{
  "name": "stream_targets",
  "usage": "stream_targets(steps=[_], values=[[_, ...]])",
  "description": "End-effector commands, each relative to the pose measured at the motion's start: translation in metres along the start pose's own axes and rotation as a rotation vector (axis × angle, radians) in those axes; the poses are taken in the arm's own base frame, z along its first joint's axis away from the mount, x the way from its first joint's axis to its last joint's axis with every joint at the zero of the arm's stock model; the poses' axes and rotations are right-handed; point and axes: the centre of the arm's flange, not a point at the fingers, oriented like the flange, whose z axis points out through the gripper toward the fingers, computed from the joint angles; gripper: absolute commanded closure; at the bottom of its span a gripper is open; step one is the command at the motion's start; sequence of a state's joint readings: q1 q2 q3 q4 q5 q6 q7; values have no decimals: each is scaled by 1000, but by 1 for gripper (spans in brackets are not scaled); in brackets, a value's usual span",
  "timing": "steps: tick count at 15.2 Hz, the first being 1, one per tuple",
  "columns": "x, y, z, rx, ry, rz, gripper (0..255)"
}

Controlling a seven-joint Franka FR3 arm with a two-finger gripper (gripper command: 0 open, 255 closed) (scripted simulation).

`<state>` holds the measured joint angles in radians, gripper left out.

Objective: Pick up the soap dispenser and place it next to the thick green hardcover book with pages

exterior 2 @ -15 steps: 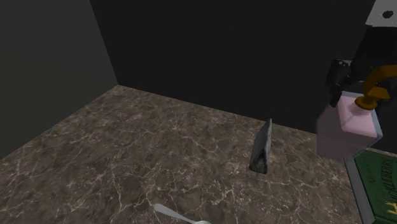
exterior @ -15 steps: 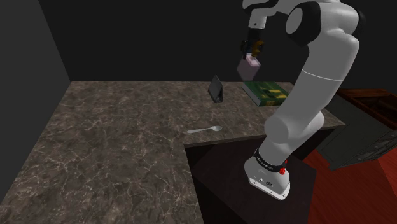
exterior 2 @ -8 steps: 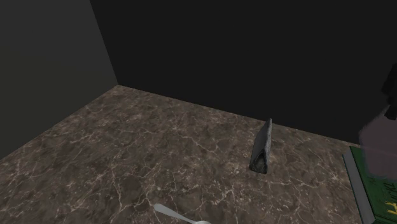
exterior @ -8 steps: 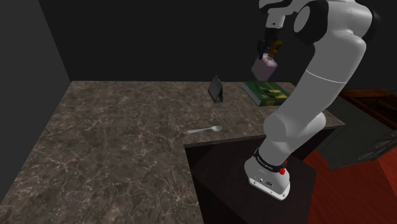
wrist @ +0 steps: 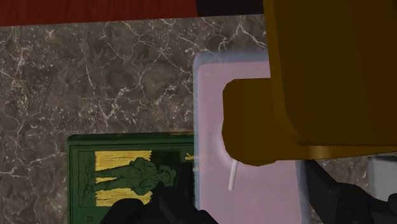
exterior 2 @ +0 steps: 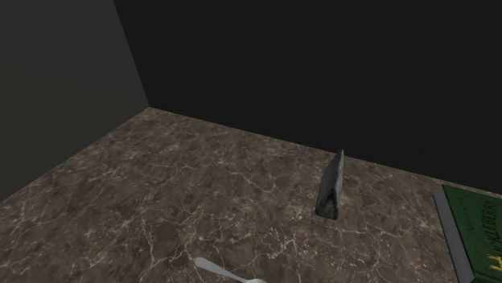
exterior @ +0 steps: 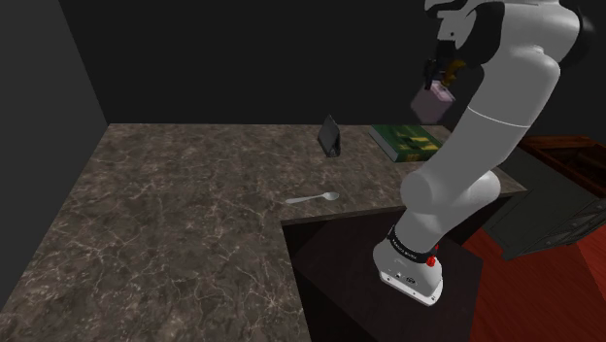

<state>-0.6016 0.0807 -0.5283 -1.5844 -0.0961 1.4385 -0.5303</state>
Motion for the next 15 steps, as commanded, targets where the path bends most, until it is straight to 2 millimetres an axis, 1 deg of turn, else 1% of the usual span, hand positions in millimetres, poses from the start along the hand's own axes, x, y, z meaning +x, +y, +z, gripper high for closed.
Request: stream_targets(steps=[1,15], values=[[-10,22,-4,0,0,-1,255],[-92,184,-27,0,0,-1,255]])
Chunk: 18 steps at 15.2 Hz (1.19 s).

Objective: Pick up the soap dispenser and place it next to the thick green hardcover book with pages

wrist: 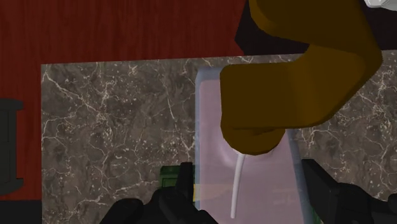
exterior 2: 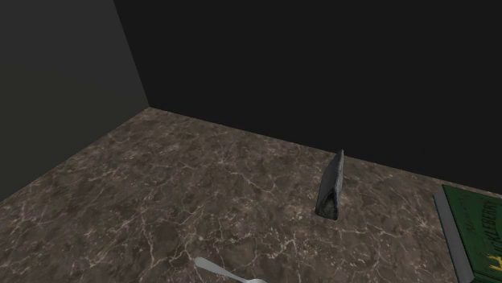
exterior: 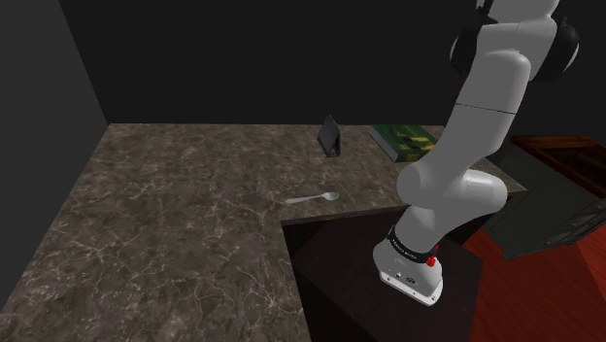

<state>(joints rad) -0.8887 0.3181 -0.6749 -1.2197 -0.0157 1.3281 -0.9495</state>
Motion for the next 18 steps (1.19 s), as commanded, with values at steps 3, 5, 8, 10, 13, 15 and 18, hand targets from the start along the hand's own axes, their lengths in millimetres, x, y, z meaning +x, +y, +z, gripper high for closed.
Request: stream_targets(steps=[3,5,8,10,13,15,18], values=[[-1,10,10,-1,0,-2,255],[2,10,21,-1,0,-2,255],[6,10,36,-1,0,-2,255],[8,10,46,-1,0,-2,255],[12,10,61,-1,0,-2,255],[15,10,72,-1,0,-2,255],[19,10,87,-1,0,-2,255]])
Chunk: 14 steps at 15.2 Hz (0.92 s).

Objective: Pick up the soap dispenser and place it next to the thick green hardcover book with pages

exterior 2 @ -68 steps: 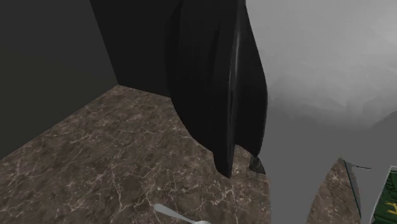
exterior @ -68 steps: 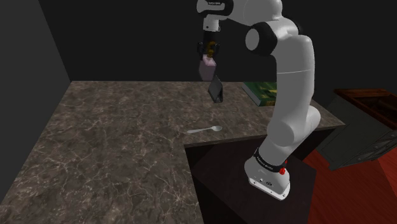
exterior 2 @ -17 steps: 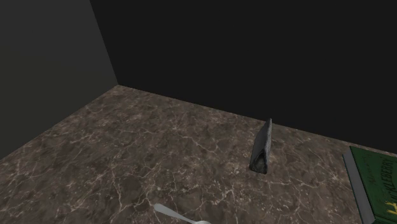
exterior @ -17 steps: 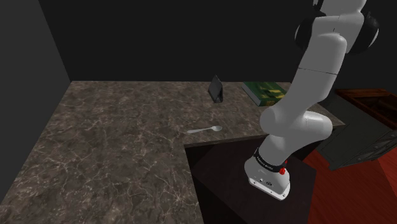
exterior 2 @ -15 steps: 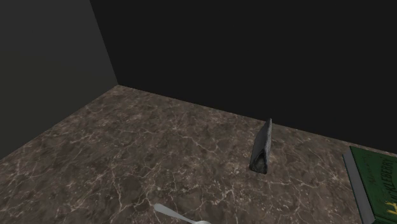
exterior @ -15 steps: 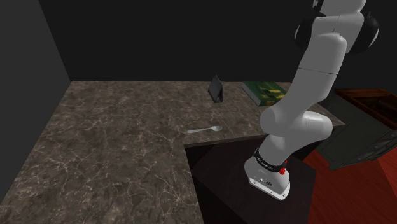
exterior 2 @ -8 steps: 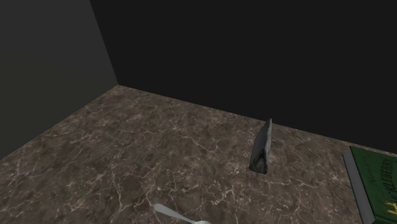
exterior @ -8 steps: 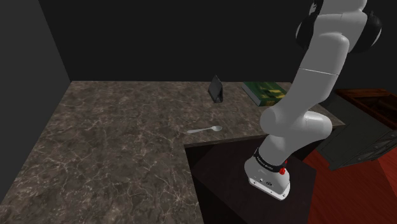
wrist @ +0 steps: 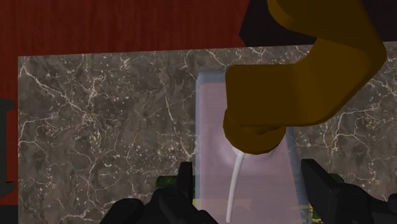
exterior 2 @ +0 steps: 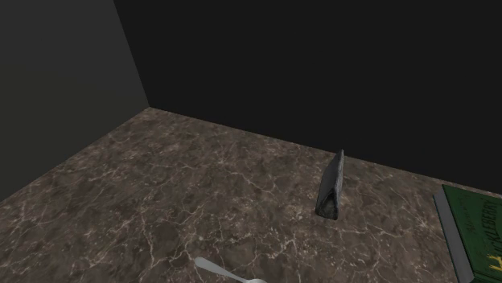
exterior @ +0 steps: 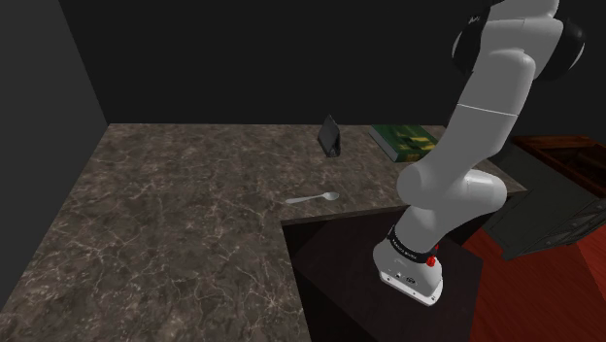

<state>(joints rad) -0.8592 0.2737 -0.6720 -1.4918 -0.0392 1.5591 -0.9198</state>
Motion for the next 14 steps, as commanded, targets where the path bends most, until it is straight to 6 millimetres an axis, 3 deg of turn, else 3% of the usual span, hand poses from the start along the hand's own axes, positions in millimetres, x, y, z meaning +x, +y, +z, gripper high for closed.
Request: stream_targets(steps=[1,14], values=[[3,0,11,-1,1,0,255],[20,0,77,-1,1,0,255]])
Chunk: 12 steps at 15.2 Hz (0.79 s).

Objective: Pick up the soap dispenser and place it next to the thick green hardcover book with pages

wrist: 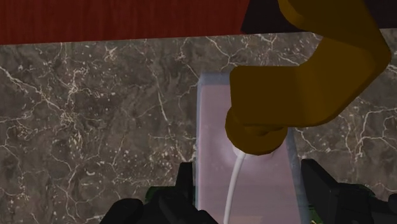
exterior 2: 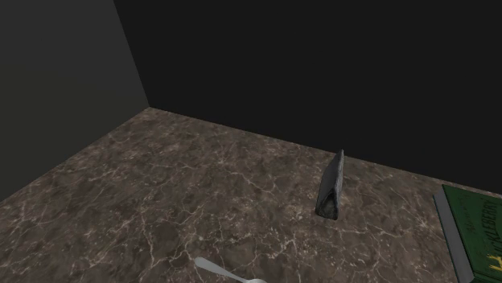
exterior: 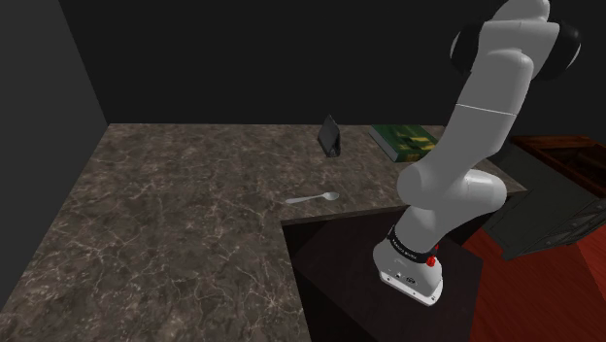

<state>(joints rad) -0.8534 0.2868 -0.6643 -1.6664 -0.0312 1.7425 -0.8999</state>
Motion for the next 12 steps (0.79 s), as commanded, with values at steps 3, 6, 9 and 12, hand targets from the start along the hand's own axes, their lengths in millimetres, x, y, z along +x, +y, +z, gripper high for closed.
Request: stream_targets(steps=[3,6,9,12], values=[[5,-1,21,-1,1,0,255],[9,-2,36,-1,1,0,255],[13,-2,51,-1,1,0,255],[17,-2,66,-1,1,0,255]])
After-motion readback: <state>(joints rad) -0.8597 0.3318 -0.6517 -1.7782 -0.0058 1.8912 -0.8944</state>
